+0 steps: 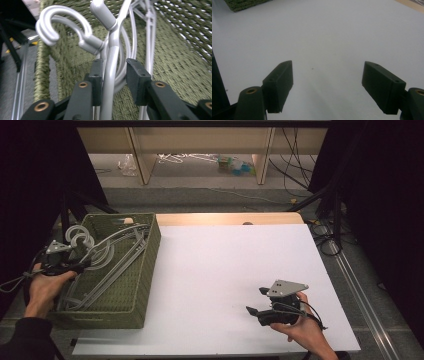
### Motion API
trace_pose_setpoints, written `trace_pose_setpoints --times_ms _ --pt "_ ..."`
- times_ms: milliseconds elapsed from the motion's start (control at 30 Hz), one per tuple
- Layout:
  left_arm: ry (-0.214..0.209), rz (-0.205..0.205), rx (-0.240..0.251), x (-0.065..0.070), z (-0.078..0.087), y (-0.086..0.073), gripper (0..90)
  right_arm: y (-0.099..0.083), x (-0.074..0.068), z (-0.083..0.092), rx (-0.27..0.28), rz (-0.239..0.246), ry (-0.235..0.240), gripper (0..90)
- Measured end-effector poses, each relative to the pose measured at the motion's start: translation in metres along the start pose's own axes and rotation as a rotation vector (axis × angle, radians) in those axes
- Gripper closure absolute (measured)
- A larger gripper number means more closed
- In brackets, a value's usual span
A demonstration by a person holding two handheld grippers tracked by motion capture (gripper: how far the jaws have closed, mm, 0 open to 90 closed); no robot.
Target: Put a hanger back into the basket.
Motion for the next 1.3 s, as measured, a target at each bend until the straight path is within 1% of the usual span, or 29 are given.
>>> trace_pose_setpoints --times_ms 33,100,167,233,300,333,367,400,433,467,500,567,600,667,700,733,800,833,867,900,933,967,1067,1100,1133,1167,1233,1267,1300 --pt "0.003 -0.011 -0.004 -0.001 -0.001 0.0 65.6 0.0 0.0 0.0 0.0 -0.001 -0.001 26.0" --pt "0.02 0.011 -0.015 -0.001 -0.002 0.0 64.8 -0.001 0.001 -0.002 -0.005 -0.003 0.0 26.0" --pt "0.023 0.007 -0.014 -0.001 -0.003 0.0 64.3 -0.001 0.001 -0.002 -0.006 -0.002 0.0 26.0" --pt "0.041 0.029 -0.022 0.0 -0.007 -0.001 63.7 -0.001 0.0 -0.002 -0.007 -0.004 0.0 26.0" --pt "0.038 0.036 -0.033 -0.003 -0.01 -0.001 63.1 -0.002 -0.001 -0.003 -0.013 -0.006 0.003 26.0" --pt "0.042 0.05 -0.04 -0.004 -0.011 -0.001 62.6 -0.002 -0.001 -0.003 -0.014 -0.005 0.006 26.0" --pt "0.06 0.069 -0.053 -0.004 -0.012 -0.002 62.1 -0.002 0.0 -0.003 -0.015 -0.006 0.004 26.1" --pt "0.078 0.064 -0.067 -0.005 -0.012 -0.002 62.0 -0.002 0.0 -0.003 -0.013 -0.003 0.003 26.0" --pt "0.078 0.064 -0.067 -0.005 -0.012 -0.002 61.9 -0.002 0.0 -0.003 -0.013 -0.003 0.003 26.0" --pt "0.08 0.057 -0.062 -0.006 -0.014 -0.002 60.0 -0.002 0.0 -0.003 -0.019 -0.004 0.009 26.1" --pt "0.084 0.066 -0.067 -0.006 -0.013 -0.002 60.0 -0.002 0.0 -0.003 -0.019 -0.004 0.009 26.1" --pt "0.099 0.077 -0.074 -0.007 -0.012 -0.002 53.4 -0.003 0.001 -0.004 -0.012 -0.001 0.003 26.1" --pt "0.099 0.077 -0.074 -0.007 -0.012 -0.002 52.6 -0.003 0.001 -0.004 -0.012 -0.001 0.003 26.1" --pt "0.104 0.111 -0.038 -0.006 -0.007 0.0 49.9 -0.003 0.0 -0.003 -0.017 -0.012 0.007 26.1" --pt "0.104 0.111 -0.038 -0.006 -0.007 0.0 48.1 -0.003 0.0 -0.003 -0.017 -0.012 0.007 26.1" --pt "0.102 0.142 -0.002 -0.002 0.0 0.003 46.8 -0.002 0.001 -0.003 -0.012 -0.013 -0.001 26.1" --pt "0.077 0.147 0.034 0.002 0.005 0.006 43.8 -0.002 0.001 -0.003 -0.012 -0.015 0.0 26.1" --pt "0.077 0.147 0.034 0.002 0.005 0.006 42.0 -0.002 0.001 -0.003 -0.012 -0.015 0.0 26.1" --pt "0.057 0.158 0.059 0.008 0.012 0.01 40.7 -0.003 0.001 -0.004 -0.011 -0.006 0.002 26.1" --pt "0.059 0.16 0.08 0.011 0.015 0.012 40.1 -0.002 0.001 -0.004 -0.009 -0.009 0.002 26.1" --pt "0.059 0.16 0.08 0.011 0.015 0.012 39.4 -0.002 0.001 -0.004 -0.009 -0.009 0.002 26.1" --pt "0.056 0.159 0.097 0.015 0.018 0.013 38.7 -0.002 0.0 -0.004 -0.009 -0.018 0.002 26.1" --pt "0.031 0.154 0.144 0.027 0.028 0.018 36.0 -0.003 0.001 -0.004 -0.008 -0.017 0.002 26.0" --pt "0.01 0.153 0.188 0.036 0.035 0.02 35.7 -0.002 0.001 -0.004 -0.003 -0.015 0.0 26.0" --pt "0.01 0.153 0.188 0.036 0.035 0.02 34.6 -0.002 0.001 -0.004 -0.003 -0.015 0.0 26.0" --pt "-0.018 0.153 0.212 0.041 0.039 0.022 34.6 -0.003 0.001 -0.004 -0.001 -0.014 -0.002 26.0" --pt "-0.121 0.175 0.272 0.052 0.044 0.024 32.5 -0.003 0.001 -0.004 -0.004 -0.023 0.001 26.0" --pt "-0.128 0.175 0.288 0.057 0.048 0.024 31.9 -0.003 0.001 -0.005 0.0 -0.017 0.002 26.0" --pt "-0.124 0.159 0.296 0.062 0.051 0.025 31.0 -0.003 0.001 -0.005 0.003 -0.018 0.002 25.9"
Point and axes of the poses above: each handheld gripper's, and its own axes: z roughly backward along the jaws, y roughly out of its top, x roughly to its right, the point moved 2 cm from there along -z, roughly forward along the jaws, and after that the axes turned 4 degrees about y, right-handed, at the moved point
